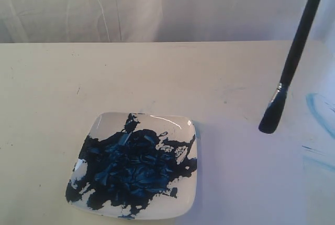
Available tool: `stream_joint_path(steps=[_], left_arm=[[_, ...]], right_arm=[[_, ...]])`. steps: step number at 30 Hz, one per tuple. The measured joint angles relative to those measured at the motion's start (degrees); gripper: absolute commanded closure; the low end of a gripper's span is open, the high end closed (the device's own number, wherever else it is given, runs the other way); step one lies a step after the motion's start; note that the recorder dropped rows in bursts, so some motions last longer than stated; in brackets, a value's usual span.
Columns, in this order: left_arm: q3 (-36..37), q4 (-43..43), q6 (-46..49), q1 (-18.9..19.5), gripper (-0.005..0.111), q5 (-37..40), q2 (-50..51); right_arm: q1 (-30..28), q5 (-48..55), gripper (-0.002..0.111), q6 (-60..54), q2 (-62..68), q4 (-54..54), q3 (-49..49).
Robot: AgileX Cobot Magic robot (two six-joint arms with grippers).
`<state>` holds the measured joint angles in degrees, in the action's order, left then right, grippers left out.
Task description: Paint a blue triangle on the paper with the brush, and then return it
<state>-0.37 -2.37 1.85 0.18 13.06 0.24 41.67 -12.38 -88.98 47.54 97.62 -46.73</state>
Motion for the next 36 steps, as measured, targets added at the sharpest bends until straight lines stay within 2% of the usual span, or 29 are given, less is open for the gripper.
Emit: stream_joint_path(steps=[8,15,22,28,36], left_arm=[[0.0,0.4,0.9,0.0,0.107,0.0,0.0],[0.0,0.4,4.3,0.0,0.107,0.0,0.0],[0.0,0.4,4.5,0.0,0.107,0.0,0.0],[0.0,0.4,4.6,0.0,0.107,0.0,0.0],[0.0,0.4,4.6,0.0,0.107,-0.6,0.0]], right_arm=[[-17.9,26.6,0.108,3.7,13.0,2.5,-1.9],[-33.8,42.7,0.108,6.5,21.6,2.5,-4.3],[-47.0,62.4,0.108,0.3,24.8,2.1,-4.6],[-51.7,79.7,0.108,-8.6,27.1,1.6,-4.6],[-52.7,81.6,0.108,-13.7,28.7,0.1,-4.6]])
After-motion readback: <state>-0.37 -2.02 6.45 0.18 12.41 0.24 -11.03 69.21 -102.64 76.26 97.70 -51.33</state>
